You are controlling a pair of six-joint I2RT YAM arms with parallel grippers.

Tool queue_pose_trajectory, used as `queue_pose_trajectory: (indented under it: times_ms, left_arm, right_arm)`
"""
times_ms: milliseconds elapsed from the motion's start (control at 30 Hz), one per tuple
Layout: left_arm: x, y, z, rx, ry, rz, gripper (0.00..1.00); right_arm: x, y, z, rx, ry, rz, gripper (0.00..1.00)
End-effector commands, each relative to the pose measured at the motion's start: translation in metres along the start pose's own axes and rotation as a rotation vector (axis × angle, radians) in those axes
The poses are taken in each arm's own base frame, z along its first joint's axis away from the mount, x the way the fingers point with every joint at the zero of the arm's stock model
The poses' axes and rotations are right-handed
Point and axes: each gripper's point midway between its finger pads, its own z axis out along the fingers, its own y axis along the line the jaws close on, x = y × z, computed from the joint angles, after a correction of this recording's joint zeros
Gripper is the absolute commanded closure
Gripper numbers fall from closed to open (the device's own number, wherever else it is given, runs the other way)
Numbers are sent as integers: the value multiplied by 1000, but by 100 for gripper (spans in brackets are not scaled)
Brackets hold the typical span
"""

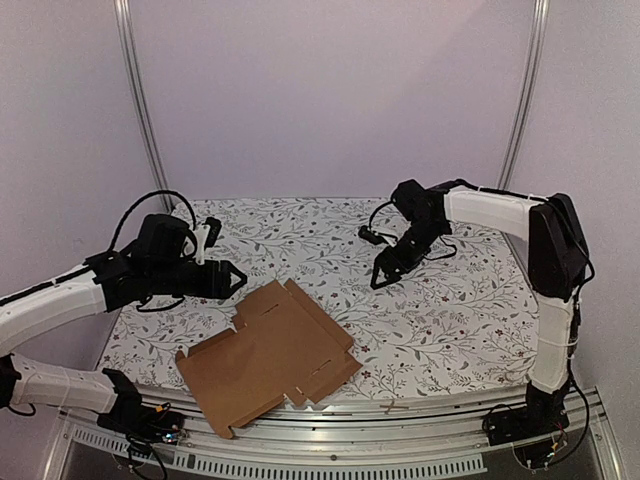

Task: Fold the paper box

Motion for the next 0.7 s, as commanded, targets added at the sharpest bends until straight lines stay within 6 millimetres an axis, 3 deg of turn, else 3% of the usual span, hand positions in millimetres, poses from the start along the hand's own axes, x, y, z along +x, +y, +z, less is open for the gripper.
queue_pose_trajectory:
  times_ms: [0,200,467,667]
  left_arm:
    - [14,9,-16,-44,7,-48,35]
    - [15,18,-42,-73,-47,-57,34]
    - [18,22,-48,-83,-56,-77,34]
    - [21,26,-48,-94,-64,-85,34]
  right_arm:
    - [-2,44,49,-97,110,-17,32]
    - [-21,82,95,-146,160,-71,34]
    - [-23,89,123,-203,207,8,46]
    - [-11,99,129,-223,256,12,72]
